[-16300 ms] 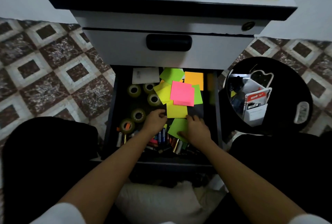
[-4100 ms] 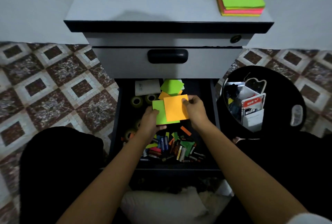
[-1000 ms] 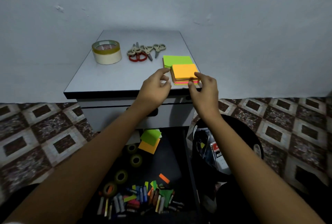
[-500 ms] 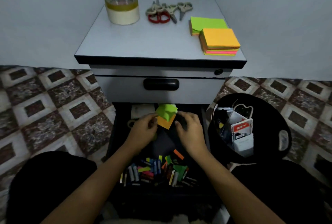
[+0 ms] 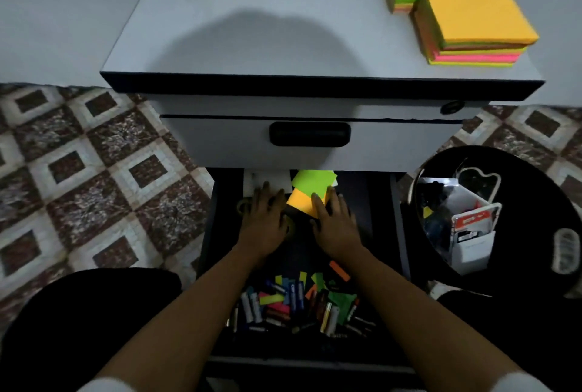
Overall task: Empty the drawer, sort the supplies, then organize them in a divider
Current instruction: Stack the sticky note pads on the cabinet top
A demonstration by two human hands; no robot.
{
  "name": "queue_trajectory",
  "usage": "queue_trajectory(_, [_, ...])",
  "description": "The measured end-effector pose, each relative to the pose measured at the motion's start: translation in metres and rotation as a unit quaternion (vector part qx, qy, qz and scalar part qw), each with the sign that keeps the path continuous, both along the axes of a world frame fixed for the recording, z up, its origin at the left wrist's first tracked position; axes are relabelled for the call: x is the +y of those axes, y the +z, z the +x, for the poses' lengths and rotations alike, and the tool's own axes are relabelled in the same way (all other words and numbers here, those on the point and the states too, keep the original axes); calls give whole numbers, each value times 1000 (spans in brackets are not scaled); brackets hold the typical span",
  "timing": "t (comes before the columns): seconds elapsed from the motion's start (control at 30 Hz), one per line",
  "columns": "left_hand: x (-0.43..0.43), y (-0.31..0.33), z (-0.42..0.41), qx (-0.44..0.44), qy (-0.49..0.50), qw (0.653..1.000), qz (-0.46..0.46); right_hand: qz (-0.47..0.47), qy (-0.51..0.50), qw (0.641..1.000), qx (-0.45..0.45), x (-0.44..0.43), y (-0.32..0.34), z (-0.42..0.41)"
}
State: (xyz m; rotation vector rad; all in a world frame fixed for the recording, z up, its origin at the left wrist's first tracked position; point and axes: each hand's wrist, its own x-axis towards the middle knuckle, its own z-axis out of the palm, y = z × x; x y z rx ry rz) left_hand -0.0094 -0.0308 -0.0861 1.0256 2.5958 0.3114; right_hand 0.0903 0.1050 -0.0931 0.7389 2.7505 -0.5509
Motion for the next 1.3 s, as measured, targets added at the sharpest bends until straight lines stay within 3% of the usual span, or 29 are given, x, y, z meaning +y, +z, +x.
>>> queue_trajectory(0.17, [9, -13, -11, 18, -14, 997, -71, 23, 36, 998, -37, 19, -3, -27])
queue_trajectory(0.37, [8, -10, -16, -46, -8, 996, -82, 15, 43, 995, -88, 28, -2, -35])
queue_trajectory(0.7, [-15, -9, 17, -59, -14, 995, -78, 58, 15, 996, -67, -3, -2, 11])
queue_trajectory(0.87, [-30, -11, 27, -24, -26, 995, -95, 59, 12, 996, -59, -10, 3, 24])
queue_trajectory(1.07, [-44, -11, 29, -28, -33, 994, -103, 52, 16, 998, -19, -4, 5, 7])
queue_trajectory(1.3, [-54, -13, 30, -24, -40, 995, -92, 3, 91, 990, -108, 26, 6, -31])
